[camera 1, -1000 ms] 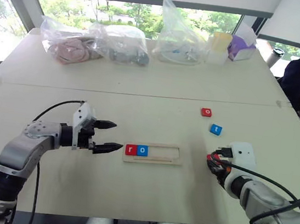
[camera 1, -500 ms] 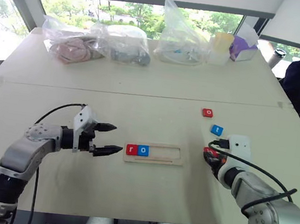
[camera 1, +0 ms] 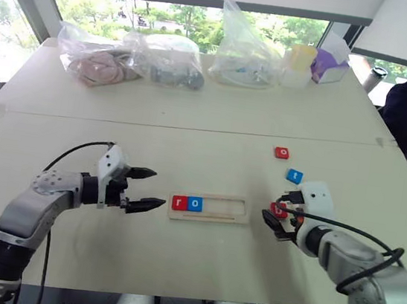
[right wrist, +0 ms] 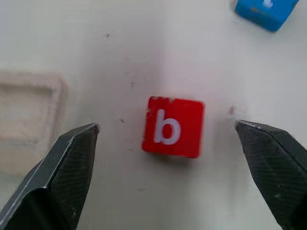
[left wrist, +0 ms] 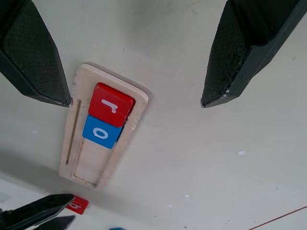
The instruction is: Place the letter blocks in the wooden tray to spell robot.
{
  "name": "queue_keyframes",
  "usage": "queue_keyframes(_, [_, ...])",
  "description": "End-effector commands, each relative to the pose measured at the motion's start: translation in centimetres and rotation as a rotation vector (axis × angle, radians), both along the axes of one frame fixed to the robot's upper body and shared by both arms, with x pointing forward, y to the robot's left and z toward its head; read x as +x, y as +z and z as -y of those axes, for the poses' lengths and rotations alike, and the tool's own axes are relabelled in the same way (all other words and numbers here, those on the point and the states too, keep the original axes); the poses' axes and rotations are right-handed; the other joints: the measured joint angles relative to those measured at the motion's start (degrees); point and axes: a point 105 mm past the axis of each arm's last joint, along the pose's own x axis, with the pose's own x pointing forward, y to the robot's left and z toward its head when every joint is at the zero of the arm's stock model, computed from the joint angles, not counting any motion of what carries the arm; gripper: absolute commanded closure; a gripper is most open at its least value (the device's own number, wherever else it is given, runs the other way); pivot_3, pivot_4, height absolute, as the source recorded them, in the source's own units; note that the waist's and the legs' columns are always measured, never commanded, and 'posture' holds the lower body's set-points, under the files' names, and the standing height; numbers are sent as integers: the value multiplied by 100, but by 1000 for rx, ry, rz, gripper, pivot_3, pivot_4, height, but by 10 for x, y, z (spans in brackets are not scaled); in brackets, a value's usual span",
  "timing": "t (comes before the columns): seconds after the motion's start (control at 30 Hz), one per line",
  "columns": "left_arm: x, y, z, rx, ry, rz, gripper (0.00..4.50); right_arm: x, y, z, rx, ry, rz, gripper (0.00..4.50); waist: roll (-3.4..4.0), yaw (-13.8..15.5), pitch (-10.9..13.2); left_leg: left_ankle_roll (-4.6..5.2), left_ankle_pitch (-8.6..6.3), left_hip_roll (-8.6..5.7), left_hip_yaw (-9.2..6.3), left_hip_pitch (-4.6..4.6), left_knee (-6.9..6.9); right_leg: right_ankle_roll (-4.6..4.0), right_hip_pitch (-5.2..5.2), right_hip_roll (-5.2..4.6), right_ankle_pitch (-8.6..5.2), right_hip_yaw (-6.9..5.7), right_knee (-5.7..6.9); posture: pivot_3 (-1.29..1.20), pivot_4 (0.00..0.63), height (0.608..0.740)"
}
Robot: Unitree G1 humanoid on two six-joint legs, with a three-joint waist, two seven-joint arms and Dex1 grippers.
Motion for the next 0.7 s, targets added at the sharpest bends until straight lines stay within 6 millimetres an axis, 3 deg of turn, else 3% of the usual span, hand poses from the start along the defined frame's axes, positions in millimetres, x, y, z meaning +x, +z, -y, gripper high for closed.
queue_keyframes(0.03, [2, 12, -2, 3, -2, 55, 0, -10, 25, -18, -40, 372, 28, 80, 14, 0, 12, 0, 0, 0, 2, -1, 0, 2, 1, 3, -2, -2, 0, 0, 150, 740])
queue_keyframes(0.17, [5, 14, -1, 2, 1, 65, 0, -7, 39, -3, -139, 602, 63, 80, -14, 7, 31, 1, -1, 0, 8, 3, -2, 22, 6, 8, -13, -3, -9, 0, 150, 740])
queue_keyframes(0.2, [5, 14, -1, 2, 2, 66, 0, -9, 42, -2, -192, 746, 117, 80, -22, 7, 31, 1, -1, 3, 2, 2, -2, 22, 7, 16, -13, -5, -11, 0, 150, 740])
queue_keyframes(0.27, [4, 13, -1, 5, -4, 55, 0, -9, 34, 13, -253, 870, 83, 80, -22, 12, 32, 2, -2, 6, 2, 1, -5, 23, 6, 19, -13, -5, -11, 0, 150, 740])
queue_keyframes(0.43, [-1, 18, 0, 16, -43, 75, 0, 6, 25, 30, -296, 1004, 110, 80, -29, -12, 40, 3, -2, 6, 20, 2, 3, 36, 6, 15, -2, 6, -12, 0, 150, 740])
queue_keyframes(0.7, [-12, 25, 3, 57, -131, 117, 0, 32, 17, 39, -266, 1032, 143, 80, -26, 16, 47, 2, -2, 7, 22, 6, 11, 0, 7, 16, 16, 9, -6, 0, 150, 740])
